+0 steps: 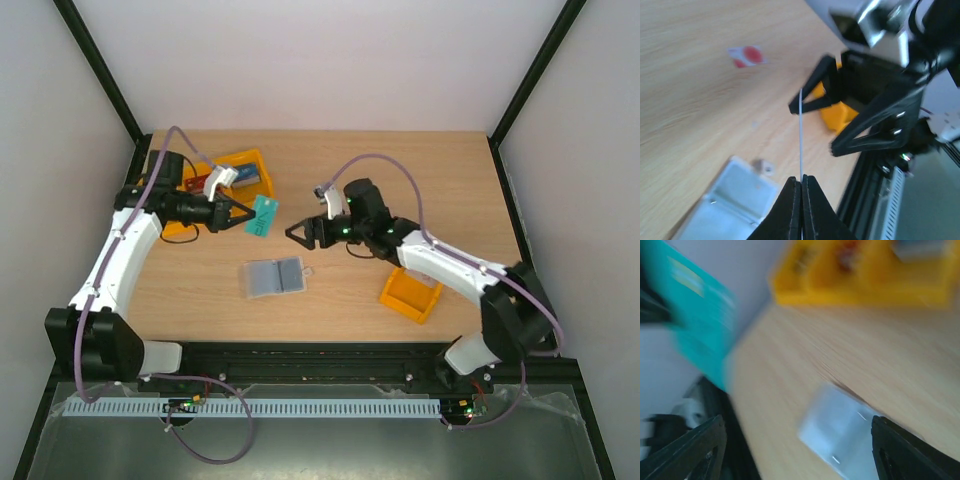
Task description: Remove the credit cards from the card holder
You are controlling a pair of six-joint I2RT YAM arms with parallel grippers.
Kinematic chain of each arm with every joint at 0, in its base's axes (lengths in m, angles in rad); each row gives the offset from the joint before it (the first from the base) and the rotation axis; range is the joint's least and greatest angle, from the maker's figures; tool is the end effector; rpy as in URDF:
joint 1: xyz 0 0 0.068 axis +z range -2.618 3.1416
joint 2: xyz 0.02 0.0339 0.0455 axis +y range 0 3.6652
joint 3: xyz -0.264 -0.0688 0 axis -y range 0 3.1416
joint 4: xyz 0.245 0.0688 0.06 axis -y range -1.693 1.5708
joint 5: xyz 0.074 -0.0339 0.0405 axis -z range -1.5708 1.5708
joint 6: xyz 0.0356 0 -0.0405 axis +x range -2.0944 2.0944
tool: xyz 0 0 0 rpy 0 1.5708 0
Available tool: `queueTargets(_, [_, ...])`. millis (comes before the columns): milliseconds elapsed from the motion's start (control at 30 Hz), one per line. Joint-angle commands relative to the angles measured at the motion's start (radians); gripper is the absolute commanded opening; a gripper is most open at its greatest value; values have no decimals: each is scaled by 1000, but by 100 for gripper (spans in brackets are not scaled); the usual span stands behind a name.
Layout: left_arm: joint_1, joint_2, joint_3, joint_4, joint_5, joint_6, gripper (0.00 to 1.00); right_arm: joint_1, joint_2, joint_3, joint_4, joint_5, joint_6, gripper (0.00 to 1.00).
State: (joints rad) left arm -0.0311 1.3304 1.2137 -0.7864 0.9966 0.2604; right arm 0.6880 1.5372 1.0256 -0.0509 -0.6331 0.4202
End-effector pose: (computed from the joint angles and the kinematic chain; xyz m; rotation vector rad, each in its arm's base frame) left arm 0.2642 -0.0381 0.3277 0.7179 2.0804 -1.0831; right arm 0.2501 0.2328 0.2550 -0.7093 2.1940 1.2908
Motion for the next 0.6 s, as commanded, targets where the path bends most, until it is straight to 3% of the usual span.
queueTargets(0, [-83, 3, 81, -216, 119, 240, 2, 7, -99, -34, 358, -256, -7, 78])
queueTargets(167, [-113, 9, 87, -263, 171, 298, 2, 8, -88, -3, 430, -368, 33, 71])
queueTargets(233, [-115, 11, 86, -262, 177, 299, 2, 8, -82, -5, 447, -377, 55, 55])
queueTargets(333, [-117, 12, 88, -263, 179, 299, 2, 8, -78, -18, 482, -391, 92, 24])
queueTargets(433, [-118, 11, 88, -263, 177, 298, 2, 8, -87, -35, 519, -390, 112, 3])
queueTargets(567, [-117, 8, 81, -254, 172, 292, 6, -3, -87, -22, 430, -368, 75, 2])
